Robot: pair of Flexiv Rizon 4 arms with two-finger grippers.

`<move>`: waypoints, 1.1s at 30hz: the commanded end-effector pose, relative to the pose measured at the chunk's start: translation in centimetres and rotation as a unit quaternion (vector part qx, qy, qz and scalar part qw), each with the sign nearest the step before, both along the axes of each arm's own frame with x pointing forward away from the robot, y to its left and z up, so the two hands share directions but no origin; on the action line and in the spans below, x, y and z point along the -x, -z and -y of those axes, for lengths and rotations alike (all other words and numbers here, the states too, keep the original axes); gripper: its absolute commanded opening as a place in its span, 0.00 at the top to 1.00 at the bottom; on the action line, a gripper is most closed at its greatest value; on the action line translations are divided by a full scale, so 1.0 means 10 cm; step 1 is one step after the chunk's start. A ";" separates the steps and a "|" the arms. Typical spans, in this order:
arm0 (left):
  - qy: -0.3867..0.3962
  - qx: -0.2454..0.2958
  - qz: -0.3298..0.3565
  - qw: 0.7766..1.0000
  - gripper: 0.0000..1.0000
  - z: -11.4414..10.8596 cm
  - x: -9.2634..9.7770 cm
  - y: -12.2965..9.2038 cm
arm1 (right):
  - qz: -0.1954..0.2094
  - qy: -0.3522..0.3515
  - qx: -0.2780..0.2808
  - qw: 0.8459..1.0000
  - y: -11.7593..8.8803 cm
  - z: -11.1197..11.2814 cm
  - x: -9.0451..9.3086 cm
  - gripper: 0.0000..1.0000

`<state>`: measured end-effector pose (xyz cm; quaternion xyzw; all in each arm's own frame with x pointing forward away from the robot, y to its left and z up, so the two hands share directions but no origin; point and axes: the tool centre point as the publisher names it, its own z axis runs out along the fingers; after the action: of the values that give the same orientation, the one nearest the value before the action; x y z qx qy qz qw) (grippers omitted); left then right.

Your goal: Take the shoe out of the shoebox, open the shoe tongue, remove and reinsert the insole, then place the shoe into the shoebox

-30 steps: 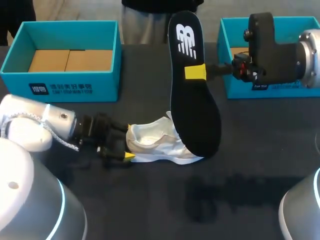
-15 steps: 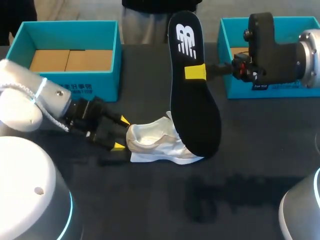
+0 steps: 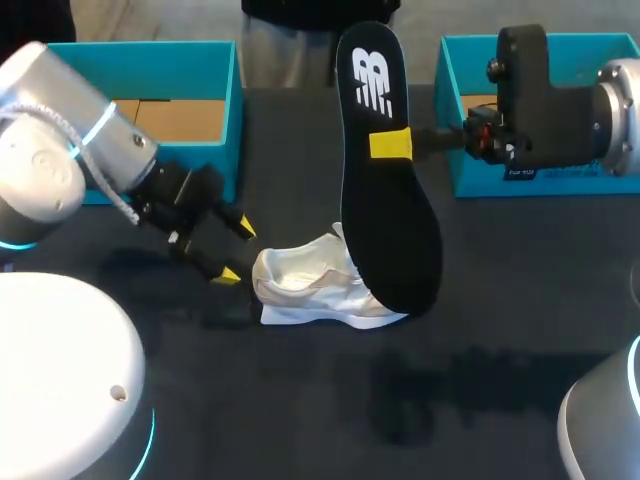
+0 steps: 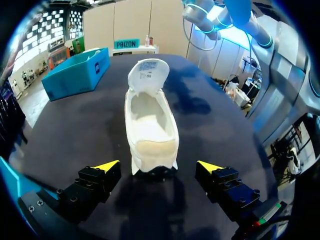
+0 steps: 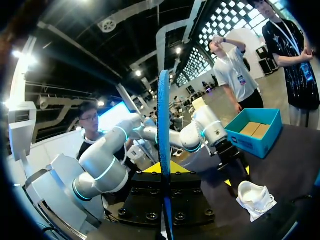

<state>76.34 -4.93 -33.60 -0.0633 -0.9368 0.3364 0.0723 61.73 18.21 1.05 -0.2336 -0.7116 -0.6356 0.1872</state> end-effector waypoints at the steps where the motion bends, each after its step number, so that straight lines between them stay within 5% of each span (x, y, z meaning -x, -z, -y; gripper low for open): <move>1: 0.002 -0.095 0.023 0.995 0.00 -0.05 0.05 -0.22 | -0.001 0.000 0.002 1.000 0.00 -0.05 -0.02 1.00; 17: -0.001 -0.104 0.031 0.994 0.00 -0.07 0.06 -0.27 | -0.001 0.000 0.002 1.000 0.00 -0.05 -0.02 1.00; 33: 0.001 -0.218 0.023 0.976 0.00 0.13 0.16 -0.44 | -0.001 0.000 0.002 1.000 0.00 -0.05 -0.02 1.00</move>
<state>74.61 -5.27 -29.45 -0.0533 -0.9834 0.1622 0.0618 61.73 18.22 1.05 -0.2336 -0.7116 -0.6356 0.1872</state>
